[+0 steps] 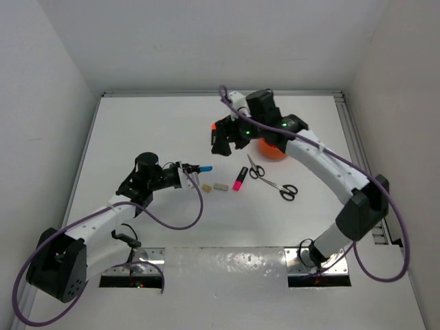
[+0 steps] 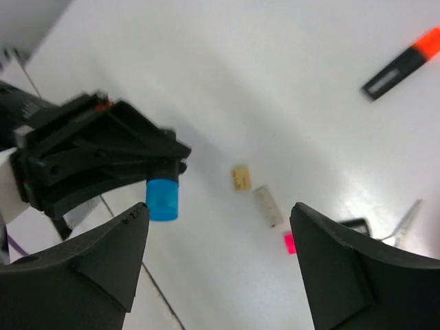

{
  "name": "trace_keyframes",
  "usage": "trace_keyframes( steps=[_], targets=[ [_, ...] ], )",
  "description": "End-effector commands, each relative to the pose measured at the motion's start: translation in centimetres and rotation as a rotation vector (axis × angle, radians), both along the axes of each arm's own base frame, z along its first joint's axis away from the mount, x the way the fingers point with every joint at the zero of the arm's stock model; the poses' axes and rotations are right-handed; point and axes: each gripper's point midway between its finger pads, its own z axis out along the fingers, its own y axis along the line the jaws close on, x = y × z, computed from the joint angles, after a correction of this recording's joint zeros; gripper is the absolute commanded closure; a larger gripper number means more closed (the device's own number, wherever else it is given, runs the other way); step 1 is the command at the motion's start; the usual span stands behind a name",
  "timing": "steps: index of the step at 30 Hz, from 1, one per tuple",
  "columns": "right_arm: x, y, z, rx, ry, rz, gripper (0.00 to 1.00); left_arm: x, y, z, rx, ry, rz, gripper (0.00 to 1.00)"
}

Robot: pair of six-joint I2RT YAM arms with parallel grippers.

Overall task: Sort the stationery into containers
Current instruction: Pick up the pen from the center of the board.

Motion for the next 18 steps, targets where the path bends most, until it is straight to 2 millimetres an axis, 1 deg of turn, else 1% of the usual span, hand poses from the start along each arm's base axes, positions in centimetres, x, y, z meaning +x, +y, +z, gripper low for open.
trace_keyframes(
  steps=[1,2,3,4,5,6,7,8,9,10,11,12,13,14,15,17,18],
  targets=[
    [0.8,-0.8,6.4,0.166,-0.146,-0.046,0.18,-1.5,-1.6,2.3,-0.172,0.144,-0.039,1.0],
    [0.6,-1.1,7.6,0.204,-0.175,-0.057,0.18,-1.6,-1.9,3.0,-0.223,0.19,-0.028,1.0],
    [0.5,-1.2,8.2,0.224,-0.187,-0.062,0.18,-1.5,-1.9,3.1,-0.248,0.216,-0.016,1.0],
    [0.5,-1.2,9.4,0.265,-0.213,-0.074,0.19,-1.1,-2.0,4.2,-0.293,0.213,-0.008,1.0],
    [0.4,-1.4,8.8,0.274,-0.207,-0.087,0.2,-0.8,-1.9,4.6,-0.359,0.294,0.03,1.0],
    [-0.1,-1.8,9.7,0.302,-0.225,-0.098,0.21,-0.5,-1.9,5.2,-0.404,0.322,0.046,1.0],
    [0.3,-1.6,10.7,0.345,-0.261,-0.128,0.26,0.0,-2.0,6.8,-0.468,0.311,0.052,1.0],
    [0.3,-1.9,9.5,0.34,-0.251,-0.155,0.3,0.5,-1.8,7.3,-0.554,0.4,0.109,1.0],
    [0.1,-1.9,10.0,0.356,-0.271,-0.174,0.36,0.9,-1.6,8.0,-0.604,0.418,0.136,1.0],
    [0.0,-1.4,10.3,0.367,-0.299,-0.174,0.41,1.2,-1.6,9.2,-0.669,0.43,0.146,1.0],
    [-0.2,-1.2,9.8,0.359,-0.307,-0.159,0.49,1.4,-1.5,9.8,-0.729,0.481,0.164,1.0],
    [-0.8,-0.4,9.7,0.353,-0.316,-0.125,0.51,1.2,-1.7,10.8,-0.764,0.472,0.143,1.0],
    [-1.0,-0.1,9.6,0.351,-0.318,-0.107,0.53,1.1,-1.8,11.3,-0.782,0.476,0.133,1.0],
    [-1.2,0.3,9.9,0.357,-0.318,-0.083,0.53,0.8,-2.0,11.8,-0.801,0.494,0.119,1.0],
    [-1.3,0.8,9.5,0.35,-0.306,-0.056,0.49,0.8,-2.0,12.3,-0.815,0.485,0.111,1.0],
    [-1.9,1.7,10.0,0.372,-0.304,0.004,0.41,0.7,-1.9,13.0,-0.836,0.483,0.11,1.0],
    [-2.0,1.9,10.1,0.376,-0.3,0.011,0.34,0.8,-1.9,13.1,-0.837,0.482,0.11,1.0]
  ],
)
